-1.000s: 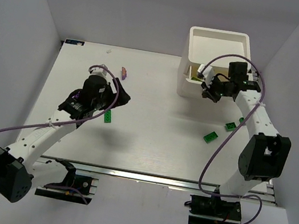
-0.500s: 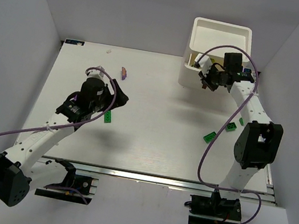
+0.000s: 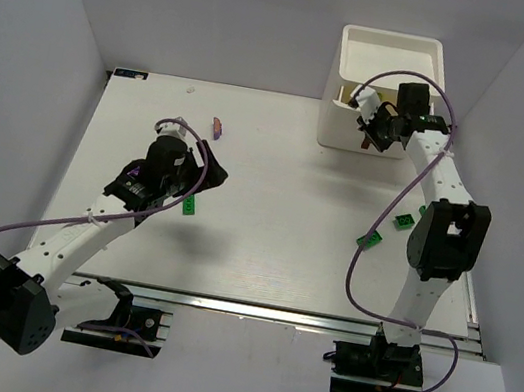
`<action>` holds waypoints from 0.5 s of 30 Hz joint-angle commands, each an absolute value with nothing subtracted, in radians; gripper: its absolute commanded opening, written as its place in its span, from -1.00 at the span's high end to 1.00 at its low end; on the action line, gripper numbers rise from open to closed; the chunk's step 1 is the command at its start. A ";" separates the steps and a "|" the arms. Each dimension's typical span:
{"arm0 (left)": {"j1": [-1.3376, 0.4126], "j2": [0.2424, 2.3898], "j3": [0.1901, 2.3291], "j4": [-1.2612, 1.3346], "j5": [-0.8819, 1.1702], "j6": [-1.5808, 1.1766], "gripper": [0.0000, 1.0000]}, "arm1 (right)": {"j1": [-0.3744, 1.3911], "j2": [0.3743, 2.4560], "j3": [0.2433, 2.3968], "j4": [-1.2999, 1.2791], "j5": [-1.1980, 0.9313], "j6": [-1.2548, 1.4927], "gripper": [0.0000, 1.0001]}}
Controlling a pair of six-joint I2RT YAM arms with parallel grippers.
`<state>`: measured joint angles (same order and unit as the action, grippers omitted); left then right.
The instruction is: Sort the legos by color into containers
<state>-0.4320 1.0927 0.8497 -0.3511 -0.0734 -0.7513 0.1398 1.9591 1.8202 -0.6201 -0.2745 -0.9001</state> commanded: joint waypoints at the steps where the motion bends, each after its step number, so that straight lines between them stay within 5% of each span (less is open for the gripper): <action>1: -0.428 1.091 0.873 -0.324 -0.057 -0.741 -0.85 | 0.114 2.022 1.946 -0.405 -0.193 -0.925 1.00; 15: -0.428 1.089 0.881 -0.342 -0.074 -0.745 -0.85 | 0.114 2.093 1.999 -0.430 -0.267 -0.953 1.00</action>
<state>-0.4320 1.0988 0.8501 -0.3401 -0.0669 -0.7494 0.1184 2.1475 2.0045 -0.5076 -0.2314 -0.9253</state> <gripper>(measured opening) 0.919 0.017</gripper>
